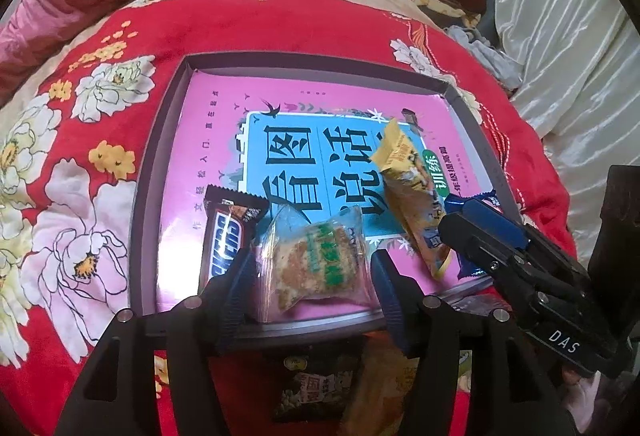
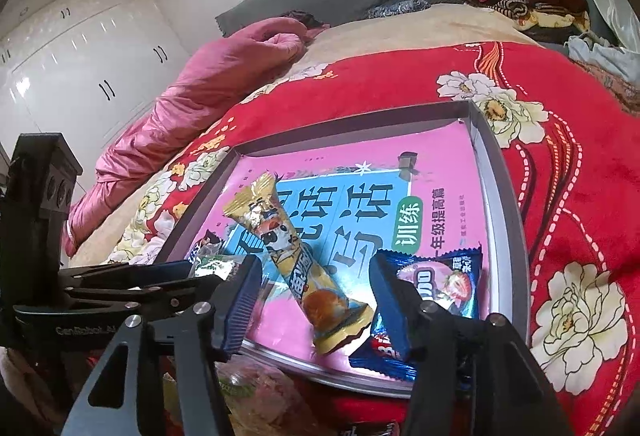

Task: Organize snacks
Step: 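Open the right tool to drop the wafer stick in the tray while the left tool releases the pastry bag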

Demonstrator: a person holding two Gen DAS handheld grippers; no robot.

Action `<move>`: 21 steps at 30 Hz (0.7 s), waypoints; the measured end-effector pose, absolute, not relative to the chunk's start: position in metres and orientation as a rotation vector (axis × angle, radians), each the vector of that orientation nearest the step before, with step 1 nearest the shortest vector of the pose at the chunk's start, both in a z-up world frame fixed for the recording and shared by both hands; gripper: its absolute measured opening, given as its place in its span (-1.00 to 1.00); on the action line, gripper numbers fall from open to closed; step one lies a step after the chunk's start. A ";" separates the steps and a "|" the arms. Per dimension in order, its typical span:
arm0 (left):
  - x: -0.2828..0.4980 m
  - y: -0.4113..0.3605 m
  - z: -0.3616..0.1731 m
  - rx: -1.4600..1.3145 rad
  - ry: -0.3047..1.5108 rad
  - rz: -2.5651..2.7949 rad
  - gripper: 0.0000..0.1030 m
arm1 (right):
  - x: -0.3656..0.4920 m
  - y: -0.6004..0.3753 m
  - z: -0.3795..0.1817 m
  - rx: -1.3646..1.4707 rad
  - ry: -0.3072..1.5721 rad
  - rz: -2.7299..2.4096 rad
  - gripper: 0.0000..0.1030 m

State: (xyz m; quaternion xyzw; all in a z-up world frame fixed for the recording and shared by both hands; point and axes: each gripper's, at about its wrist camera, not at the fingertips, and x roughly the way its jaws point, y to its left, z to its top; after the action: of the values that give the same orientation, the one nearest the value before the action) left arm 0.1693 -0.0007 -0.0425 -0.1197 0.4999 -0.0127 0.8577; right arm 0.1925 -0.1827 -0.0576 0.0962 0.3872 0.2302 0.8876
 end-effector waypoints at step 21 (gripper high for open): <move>0.159 0.009 -0.023 -0.251 0.986 0.022 0.40 | 0.184 -0.198 -0.035 0.201 0.694 0.425 0.59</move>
State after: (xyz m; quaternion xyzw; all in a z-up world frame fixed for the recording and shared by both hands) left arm 0.1590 0.0086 -0.0226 -0.1203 0.4719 0.0104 0.8733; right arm 0.1838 -0.1980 -0.0345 0.0976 0.3368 0.2064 0.9135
